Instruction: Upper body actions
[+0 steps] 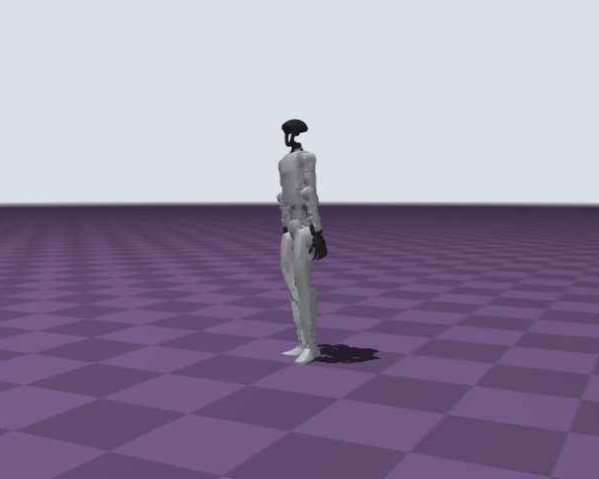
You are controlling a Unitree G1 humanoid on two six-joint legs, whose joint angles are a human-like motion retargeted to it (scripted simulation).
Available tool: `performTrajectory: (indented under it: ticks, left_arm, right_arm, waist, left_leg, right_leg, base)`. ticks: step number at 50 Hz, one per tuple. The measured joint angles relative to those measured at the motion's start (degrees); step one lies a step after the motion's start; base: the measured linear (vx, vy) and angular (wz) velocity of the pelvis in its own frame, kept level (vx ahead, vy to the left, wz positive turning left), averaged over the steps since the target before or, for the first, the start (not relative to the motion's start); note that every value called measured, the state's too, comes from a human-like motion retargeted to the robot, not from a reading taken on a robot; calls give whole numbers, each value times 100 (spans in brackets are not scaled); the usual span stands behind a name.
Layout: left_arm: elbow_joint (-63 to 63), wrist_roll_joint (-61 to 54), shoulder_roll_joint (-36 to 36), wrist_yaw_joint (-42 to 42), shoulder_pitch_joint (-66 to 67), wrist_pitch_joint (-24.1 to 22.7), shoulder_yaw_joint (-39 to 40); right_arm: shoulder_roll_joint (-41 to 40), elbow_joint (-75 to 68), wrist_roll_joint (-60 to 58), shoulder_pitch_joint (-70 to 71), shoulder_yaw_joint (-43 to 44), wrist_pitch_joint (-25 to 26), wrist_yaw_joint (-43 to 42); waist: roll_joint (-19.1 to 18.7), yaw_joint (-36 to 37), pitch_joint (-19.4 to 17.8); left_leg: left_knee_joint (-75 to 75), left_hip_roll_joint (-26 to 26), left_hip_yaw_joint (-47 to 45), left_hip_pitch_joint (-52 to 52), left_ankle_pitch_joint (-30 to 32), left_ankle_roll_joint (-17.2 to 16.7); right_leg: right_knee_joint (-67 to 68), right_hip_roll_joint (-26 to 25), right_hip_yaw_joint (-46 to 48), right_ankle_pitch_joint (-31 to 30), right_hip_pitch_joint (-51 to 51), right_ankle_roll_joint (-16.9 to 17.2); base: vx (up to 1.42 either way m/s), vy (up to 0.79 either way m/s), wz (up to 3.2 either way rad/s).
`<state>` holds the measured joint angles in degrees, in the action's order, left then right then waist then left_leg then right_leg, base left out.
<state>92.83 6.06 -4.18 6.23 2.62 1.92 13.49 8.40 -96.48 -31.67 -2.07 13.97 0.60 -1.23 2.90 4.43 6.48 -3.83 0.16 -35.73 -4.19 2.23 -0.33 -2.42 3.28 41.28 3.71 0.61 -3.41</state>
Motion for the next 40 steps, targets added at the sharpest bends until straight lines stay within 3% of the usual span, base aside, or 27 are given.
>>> performTrajectory:
  ticks: [3, 17, 20, 23, 25, 29, 36, 38, 40]
  left_arm:
    - [194, 39, 71, 17, 73, 27, 79]
    - [185, 328, 52, -579, 63, 211, 77]
    - [42, 318, 51, -695, -26, 214, 11]
    - [-31, 245, 74, -780, -184, 210, -54]
    - [-61, 217, 70, -838, -292, 206, -73]
    - [-94, 314, -62, -937, -522, 231, -153]
    - [-60, 390, -303, -867, -661, 215, -293]
    - [-9, 422, -358, -849, -654, 225, -253]
    - [77, 442, -408, -811, -647, 248, -189]
  right_arm:
    - [-23, 78, -90, 85, -50, 34, 40]
    - [-213, 411, 73, 215, -176, -215, 250]
    - [-180, 360, 32, 131, -169, -205, 239]
    - [-141, 295, 60, 57, -178, -207, 100]
    - [-118, 243, 81, 17, -203, -201, 23]
    - [-153, 119, 135, 12, -214, -157, 6]
    - [-255, 174, 38, -23, -302, -155, 51]
    - [-277, 230, -57, -28, -339, -158, 68]
    - [-309, 271, -142, -13, -350, -163, 110]
  waist:
    - [-28, 130, 94]
    - [49, 593, 151]
    - [-86, 541, 212]
    - [-432, 410, 232]
    - [-632, 295, 242]
    - [-619, -10, 188]
    - [-186, -394, -51]
    - [36, -397, -106]
    - [173, -160, -70]
  left_leg:
    - [527, -302, 174, 5, 266, 338]
    - [568, -735, 981, -124, 128, 792]
    - [614, -685, 1130, -105, 167, 854]
    - [651, -390, 1321, -55, 243, 867]
    - [652, -211, 1481, -57, 298, 870]
    - [631, -276, 2015, -141, 422, 936]
    - [606, -773, 2766, -52, 563, 983]
    - [653, -990, 2854, 41, 587, 983]
    - [699, -1023, 2752, 22, 602, 950]
  right_leg:
    - [-19, 6, 149, 6, -39, 83]
    - [418, 441, 719, 139, -324, 412]
    - [808, 490, 971, -5, -371, 223]
    - [1658, 561, 862, -228, -232, -177]
    - [2356, 652, 548, -171, -7, -351]
    - [3155, 487, -1139, 109, 722, 166]
    - [1626, -43, -3063, 416, 832, 833]
    - [1175, -125, -3530, -39, 826, 701]
    - [1274, -44, -3715, 167, 845, 815]
  base:
    - [36, 1, 50]
    - [35, -1, 27]
    - [39, -1, 73]
    - [26, -3, 96]
    - [23, -5, 101]
    - [16, -13, 120]
    - [5, -19, 111]
    - [3, -15, 51]
    - [2, -13, -11]
